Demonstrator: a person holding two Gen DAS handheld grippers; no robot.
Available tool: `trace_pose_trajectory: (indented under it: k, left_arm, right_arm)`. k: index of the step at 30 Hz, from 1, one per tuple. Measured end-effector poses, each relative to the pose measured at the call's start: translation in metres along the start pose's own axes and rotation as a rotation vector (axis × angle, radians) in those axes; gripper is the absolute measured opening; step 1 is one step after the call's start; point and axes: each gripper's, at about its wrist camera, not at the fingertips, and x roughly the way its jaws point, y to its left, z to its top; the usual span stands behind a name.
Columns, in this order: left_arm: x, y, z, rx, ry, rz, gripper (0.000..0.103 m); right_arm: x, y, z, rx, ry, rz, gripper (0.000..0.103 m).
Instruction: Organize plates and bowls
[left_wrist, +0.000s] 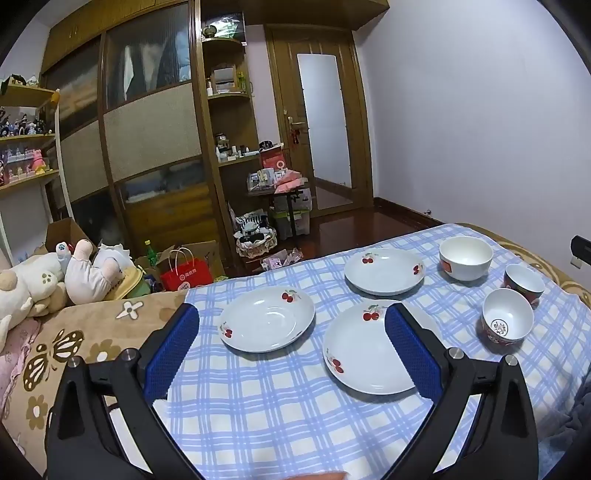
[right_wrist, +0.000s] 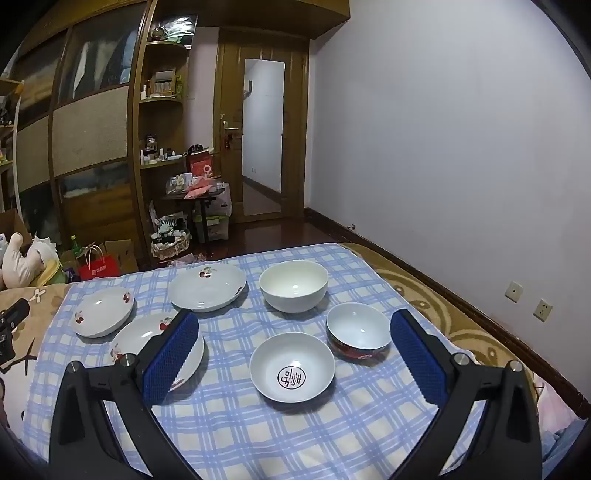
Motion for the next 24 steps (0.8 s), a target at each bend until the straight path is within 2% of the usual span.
trace_pose_trajectory:
  k: [4,8,24]
  left_arm:
    - [0.0049,0.0040,-0.0040,-0.034,0.018,-0.032,0.099]
    - [0.0008,0.0030,-0.0055,-0.041,0.015,-0.007,0.099]
    - [0.0034,0.0005,-0.0020,-0.023,0.022,-0.007,0.099]
  right_arm:
    - [-0.0001,-0.0008,0.0000,0.001,-0.004,-0.002,0.103]
    - [-0.0028,0.0003,0.0008,-0.017,-0.017,-0.011,0.103]
    - [-0.0025,0.0028,0.0001,-0.017,-0.016,-0.025,0.103]
